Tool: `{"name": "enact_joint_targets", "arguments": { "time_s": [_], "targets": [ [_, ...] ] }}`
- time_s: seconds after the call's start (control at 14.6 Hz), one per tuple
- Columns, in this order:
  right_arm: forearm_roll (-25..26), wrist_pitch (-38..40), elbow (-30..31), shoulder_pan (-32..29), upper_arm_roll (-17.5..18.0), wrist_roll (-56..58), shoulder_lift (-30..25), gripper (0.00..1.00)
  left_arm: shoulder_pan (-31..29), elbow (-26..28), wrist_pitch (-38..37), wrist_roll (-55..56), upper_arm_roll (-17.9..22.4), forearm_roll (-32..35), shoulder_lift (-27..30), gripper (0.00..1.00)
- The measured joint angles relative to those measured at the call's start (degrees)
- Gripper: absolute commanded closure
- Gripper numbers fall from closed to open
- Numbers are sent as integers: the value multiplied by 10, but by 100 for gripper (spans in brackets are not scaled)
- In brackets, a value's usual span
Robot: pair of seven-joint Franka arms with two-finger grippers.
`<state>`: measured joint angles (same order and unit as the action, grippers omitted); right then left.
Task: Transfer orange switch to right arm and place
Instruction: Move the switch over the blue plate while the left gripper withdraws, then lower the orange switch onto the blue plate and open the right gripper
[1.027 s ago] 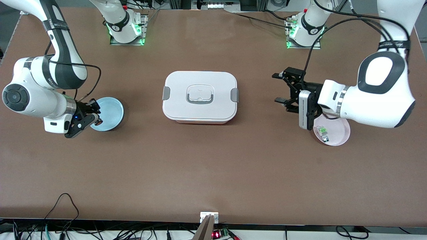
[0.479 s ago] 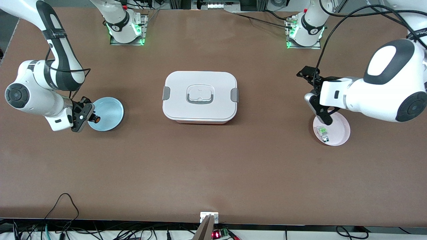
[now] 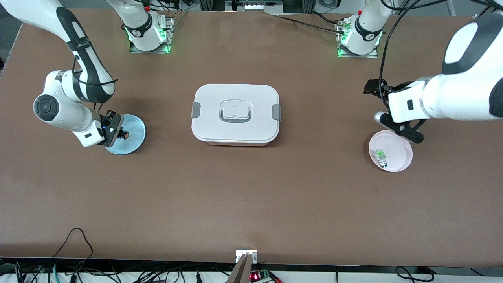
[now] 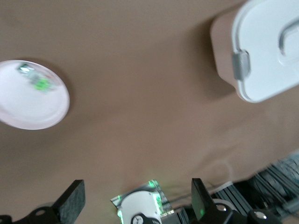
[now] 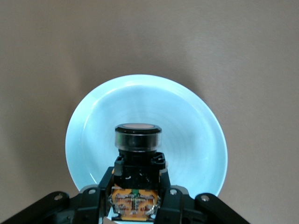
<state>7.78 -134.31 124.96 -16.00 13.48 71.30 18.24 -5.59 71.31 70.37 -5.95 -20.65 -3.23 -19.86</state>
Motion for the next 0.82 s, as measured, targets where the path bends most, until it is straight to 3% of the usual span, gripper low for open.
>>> {"name": "enact_joint_targets", "arguments": {
  "time_s": [0.41,0.55,0.82],
  "targets": [
    [1,-50,18,-5,0,62,4,74,51,122,135,13,141,23,118,0],
    [1,-67,22,-13,0,79,13,74,56,163,172,47,151,50,152,0],
    [1,-82,22,-25,0,107,30,70,62,191,181,97,152,63,195,0]
  ]
}}
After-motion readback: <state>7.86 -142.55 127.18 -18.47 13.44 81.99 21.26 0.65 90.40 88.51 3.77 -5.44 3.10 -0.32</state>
